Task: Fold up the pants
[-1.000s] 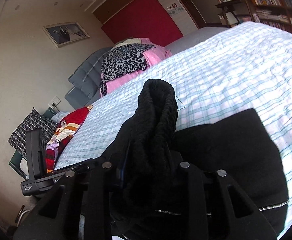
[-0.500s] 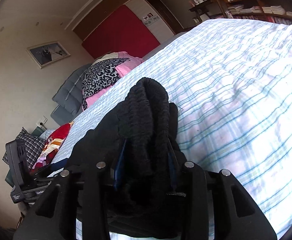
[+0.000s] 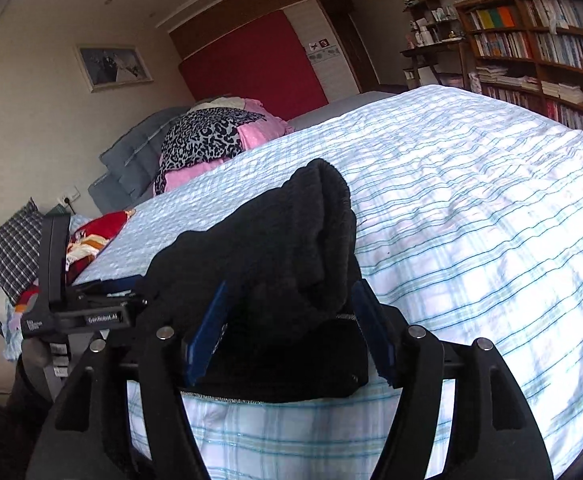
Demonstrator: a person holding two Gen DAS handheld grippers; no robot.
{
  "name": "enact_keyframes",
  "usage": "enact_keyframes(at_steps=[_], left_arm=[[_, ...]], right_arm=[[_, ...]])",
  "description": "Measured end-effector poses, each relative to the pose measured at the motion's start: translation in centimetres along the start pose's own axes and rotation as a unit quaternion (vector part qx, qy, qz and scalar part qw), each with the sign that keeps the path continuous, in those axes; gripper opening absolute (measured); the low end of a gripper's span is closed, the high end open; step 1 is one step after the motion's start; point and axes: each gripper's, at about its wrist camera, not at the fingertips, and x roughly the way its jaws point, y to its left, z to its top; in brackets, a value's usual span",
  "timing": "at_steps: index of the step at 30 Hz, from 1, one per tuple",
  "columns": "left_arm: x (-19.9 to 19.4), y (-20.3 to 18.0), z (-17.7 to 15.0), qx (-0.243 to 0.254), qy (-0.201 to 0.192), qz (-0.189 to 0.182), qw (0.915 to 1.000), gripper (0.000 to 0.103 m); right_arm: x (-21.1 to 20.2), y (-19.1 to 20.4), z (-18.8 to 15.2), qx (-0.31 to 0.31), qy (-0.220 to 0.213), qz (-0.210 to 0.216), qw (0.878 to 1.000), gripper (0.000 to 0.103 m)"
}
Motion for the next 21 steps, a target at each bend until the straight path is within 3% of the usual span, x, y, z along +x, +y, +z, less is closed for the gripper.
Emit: enact_keyframes(at_steps=[3,5,8,11,15,21], left_arm=[[-0.1,-0.1,0.0,-0.001,-0.001,0.0,1.0,0.089],[-0.3,-0.2,-0.2,0.001,-0.003,0.0,1.0,0.089],[-0.7,-0.7,-0.5,0.012,-0.01,0.001,0.9999,0.089],[-1.0,-1.6,-1.4,0.037,-0.025,0.011,0.999,0.089],[-0.9,-2.7,-3.1,0.076,-0.049,0.04,0.9951,0.09],[-0.7,-1.8,-2.8,0.059,-0.043,0.026,0.997,0.09]], right_arm=[[1.4,1.8,-1.0,-0.057,0.015,-0.068,0.996,0.066],[2.6,1.1,-1.2,-0.042,0.023,-0.088,0.995,0.067],[3.7,-1.7,-1.4,0.038,0.032,-0.086,0.995,0.067],[4.3,-4.5,-2.5,0.116,0.032,-0.046,0.992,0.067],[4.2,-3.8,-2.5,0.096,0.026,-0.064,0.993,0.067],[2.7,-3.0,-1.6,0.09,0.023,-0.048,0.995,0.067]])
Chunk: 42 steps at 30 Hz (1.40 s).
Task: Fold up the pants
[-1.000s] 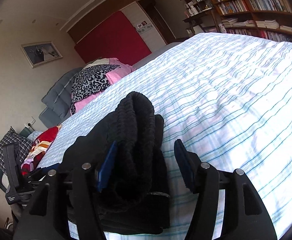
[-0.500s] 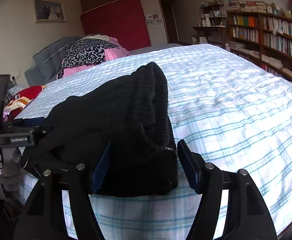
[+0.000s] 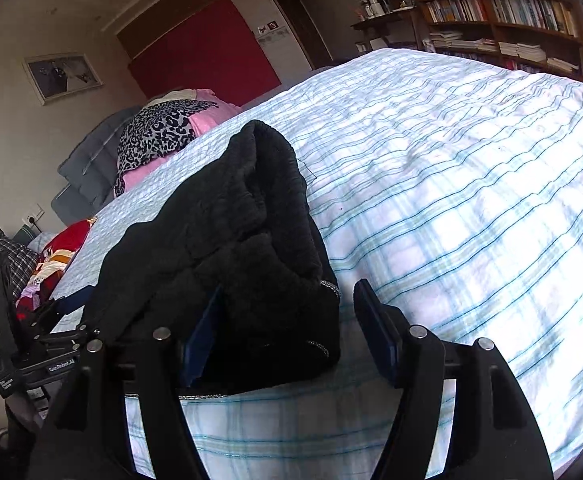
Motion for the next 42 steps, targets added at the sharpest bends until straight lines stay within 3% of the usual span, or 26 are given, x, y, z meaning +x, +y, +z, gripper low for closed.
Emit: enact_keyframes(at_steps=[5,7,8,12,14,16,21,24,28,33,39,42], left_arm=[[-0.1,-0.1,-0.2,-0.003,-0.003,0.0,1.0,0.09],[-0.1,0.0,-0.2,-0.006,-0.003,-0.001,1.0,0.09],[-0.1,0.0,-0.1,-0.007,-0.003,-0.001,1.0,0.09],[-0.3,0.0,-0.1,-0.01,-0.003,-0.002,0.9999,0.09],[-0.3,0.1,-0.1,-0.011,-0.002,-0.004,0.9999,0.09],[-0.3,0.2,0.0,-0.012,-0.001,-0.006,0.9999,0.09],[-0.4,0.9,0.5,-0.019,0.006,-0.023,0.9995,0.09],[-0.8,1.4,0.9,-0.031,0.011,-0.039,0.9987,0.091],[-1.5,2.0,0.7,-0.039,0.012,-0.052,0.9978,0.091],[-1.6,1.4,0.8,-0.031,0.015,-0.049,0.9982,0.09],[-2.5,-2.0,1.6,0.018,-0.008,-0.067,0.9976,0.091],[-0.9,-3.9,0.8,0.034,0.009,-0.06,0.9976,0.091]], right_arm=[[-3.6,0.1,1.9,0.013,-0.058,0.024,0.998,0.067],[-3.7,0.4,2.7,0.011,-0.062,0.042,0.997,0.065],[-3.4,0.6,3.1,0.009,-0.059,0.047,0.997,0.057],[-0.3,1.4,4.3,-0.011,-0.028,0.036,0.999,0.045],[1.6,1.5,4.7,-0.009,-0.005,0.041,0.999,0.03],[2.4,2.0,4.9,-0.007,0.0,0.041,0.999,0.024],[-1.3,3.9,6.1,-0.043,-0.049,0.06,0.996,0.015],[-3.7,4.9,5.9,-0.059,-0.056,0.075,0.994,0.006],[-4.7,4.4,3.5,-0.068,-0.041,0.047,0.996,0.006],[-2.9,1.2,1.0,-0.025,-0.016,0.015,0.999,0.006],[-1.6,1.4,0.5,-0.045,-0.024,-0.02,0.998,0.007],[-1.3,1.7,0.3,-0.055,-0.026,-0.033,0.998,0.008]])
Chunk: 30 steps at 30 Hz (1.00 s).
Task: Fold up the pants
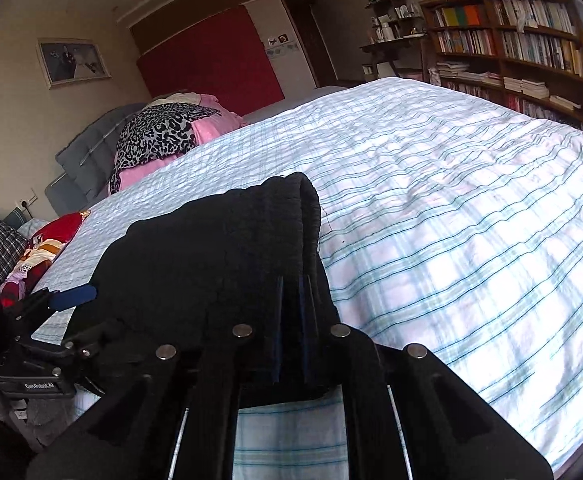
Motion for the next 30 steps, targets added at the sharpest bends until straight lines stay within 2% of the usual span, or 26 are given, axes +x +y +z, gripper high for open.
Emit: enact_keyframes(at_steps=[3,5,7,10,14,18,19,21,24,30], left_arm=[[0.9,-1.4,-1.3,0.027,-0.016,0.035,0.9989,0.092],[0.8,-1.5,-1.3,0.025,-0.016,0.027,0.9992,0.092],[0.8,-1.1,-1.2,0.014,-0.014,0.017,0.9997,0.092],[0.7,-1.1,-1.2,0.011,-0.013,0.012,0.9998,0.092],[0.5,-1.3,-1.4,0.011,-0.015,0.004,0.9998,0.092],[0.1,-0.8,-1.7,0.011,-0.018,-0.009,0.9997,0.092],[0.0,-0.7,-1.8,0.011,-0.018,-0.014,0.9997,0.092],[-0.4,-0.4,-1.8,0.014,-0.021,-0.029,0.9993,0.092],[-1.4,0.2,-1.8,0.014,-0.027,-0.046,0.9985,0.092],[-2.8,1.3,-2.6,0.007,-0.03,-0.056,0.998,0.092]], right_arm=[[-0.6,0.6,0.1,-0.019,-0.007,-0.009,1.0,0.009],[-1.4,1.8,0.6,-0.042,-0.025,-0.022,0.999,0.028],[-2.6,3.1,1.3,-0.065,-0.059,-0.02,0.996,0.041],[-2.9,5.4,2.5,-0.093,-0.079,0.004,0.993,0.041],[-0.5,7.0,3.3,-0.111,-0.059,0.034,0.991,0.041],[3.1,6.1,2.8,-0.104,-0.007,0.015,0.994,0.041],[3.8,5.4,2.3,-0.103,0.005,0.002,0.995,0.038],[4.7,4.4,1.3,-0.112,0.02,-0.003,0.993,0.037],[4.8,3.9,0.1,-0.126,0.009,-0.004,0.992,0.037],[5.2,3.3,-0.5,-0.119,-0.001,0.004,0.993,0.037]])
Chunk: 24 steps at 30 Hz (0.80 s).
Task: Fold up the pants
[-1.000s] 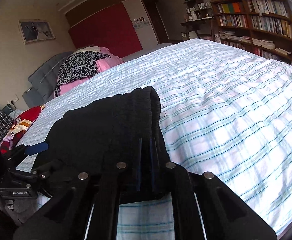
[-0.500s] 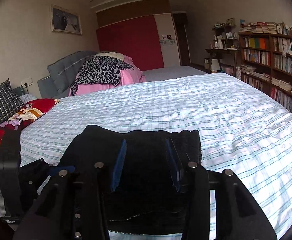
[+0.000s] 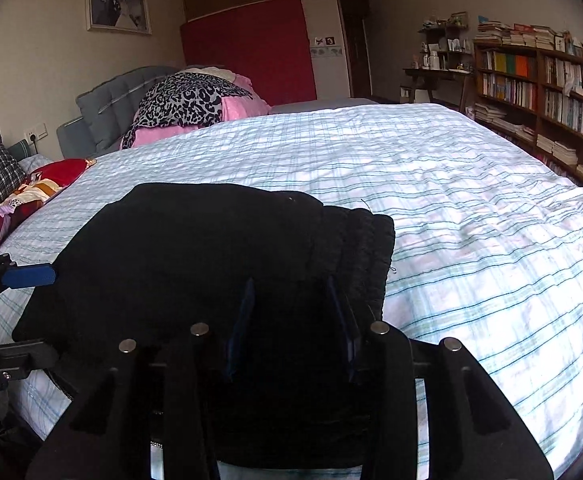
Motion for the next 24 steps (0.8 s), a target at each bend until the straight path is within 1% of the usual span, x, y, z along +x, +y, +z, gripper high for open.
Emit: enact_keyframes(at_steps=[5,8,11,14,17,19,21,22,24], left_arm=[[1.2,-1.0,-1.3,0.017,0.013,0.029,0.9993,0.092],[1.9,-1.1,-1.7,0.018,0.009,0.038,0.9991,0.093],[1.8,-1.0,-1.8,0.013,0.006,0.036,0.9993,0.093],[1.2,-0.6,-1.5,-0.001,0.006,0.022,0.9997,0.093],[-0.2,-0.1,-0.8,-0.018,0.006,0.002,0.9998,0.093],[-1.2,0.6,-0.3,-0.035,0.004,0.005,0.9994,0.093],[-1.9,1.8,0.3,-0.053,0.0,0.016,0.9985,0.093],[-2.1,2.5,0.5,-0.061,-0.001,0.023,0.9979,0.093],[-2.3,3.7,0.9,-0.078,-0.002,0.038,0.9963,0.093]], right_arm=[[-0.2,-0.1,-0.3,-0.003,-0.009,0.002,1.0,0.038],[-0.4,-0.1,-0.5,-0.005,-0.013,0.002,1.0,0.038],[-0.4,-0.1,-0.6,-0.007,-0.015,0.002,1.0,0.038],[-0.5,-0.3,-0.7,-0.007,-0.019,0.005,1.0,0.038],[-0.6,-0.4,-0.8,-0.007,-0.02,0.007,1.0,0.038],[-0.6,-0.5,-0.5,-0.005,-0.017,0.008,1.0,0.039],[-0.9,-0.4,-0.4,0.0,-0.02,0.011,1.0,0.04],[-1.1,-0.5,-0.4,0.002,-0.021,0.014,1.0,0.042],[-1.7,-0.6,-0.1,0.015,-0.022,0.029,0.999,0.054]])
